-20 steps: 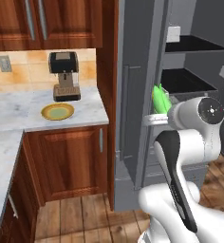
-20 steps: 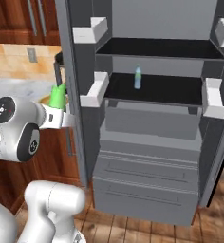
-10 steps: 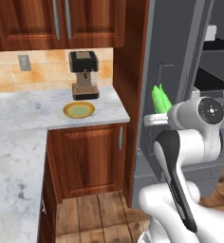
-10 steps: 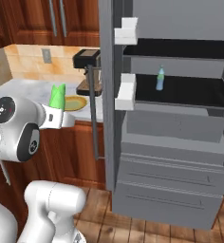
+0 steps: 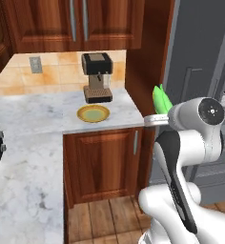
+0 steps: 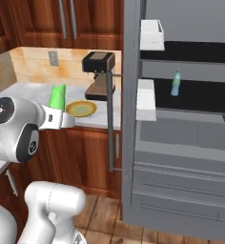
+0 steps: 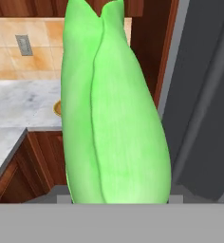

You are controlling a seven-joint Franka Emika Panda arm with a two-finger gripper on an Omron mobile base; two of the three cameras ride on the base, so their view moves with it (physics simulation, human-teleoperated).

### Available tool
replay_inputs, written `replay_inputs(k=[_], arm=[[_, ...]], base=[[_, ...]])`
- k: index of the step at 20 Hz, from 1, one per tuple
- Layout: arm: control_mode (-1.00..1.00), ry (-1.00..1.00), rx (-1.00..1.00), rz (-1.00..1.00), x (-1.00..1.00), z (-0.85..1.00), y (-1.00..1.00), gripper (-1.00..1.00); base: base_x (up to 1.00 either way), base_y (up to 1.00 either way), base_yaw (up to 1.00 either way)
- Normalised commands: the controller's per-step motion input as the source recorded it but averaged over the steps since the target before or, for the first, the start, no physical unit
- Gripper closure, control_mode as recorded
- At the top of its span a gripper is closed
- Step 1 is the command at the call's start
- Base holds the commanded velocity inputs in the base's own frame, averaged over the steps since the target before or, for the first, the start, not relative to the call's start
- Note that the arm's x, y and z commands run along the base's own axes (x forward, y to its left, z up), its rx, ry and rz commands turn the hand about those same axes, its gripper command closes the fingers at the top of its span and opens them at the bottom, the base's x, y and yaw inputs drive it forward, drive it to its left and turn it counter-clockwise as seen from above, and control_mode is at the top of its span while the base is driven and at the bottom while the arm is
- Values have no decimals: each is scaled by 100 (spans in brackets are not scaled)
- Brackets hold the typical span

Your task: Pick corn from the fridge and place it on the plate on the counter.

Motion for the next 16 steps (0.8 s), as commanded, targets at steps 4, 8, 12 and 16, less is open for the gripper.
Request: replay_inputs(k=[4, 8, 12, 16], arm=[[100, 0, 0, 0, 0, 0, 0, 100], [100, 0, 0, 0, 0, 0, 0, 100], [100, 0, 0, 0, 0, 0, 0, 100], [100, 0, 0, 0, 0, 0, 0, 100]], base=[[49, 33, 0], [46, 38, 0], [46, 36, 0], [50, 39, 0]])
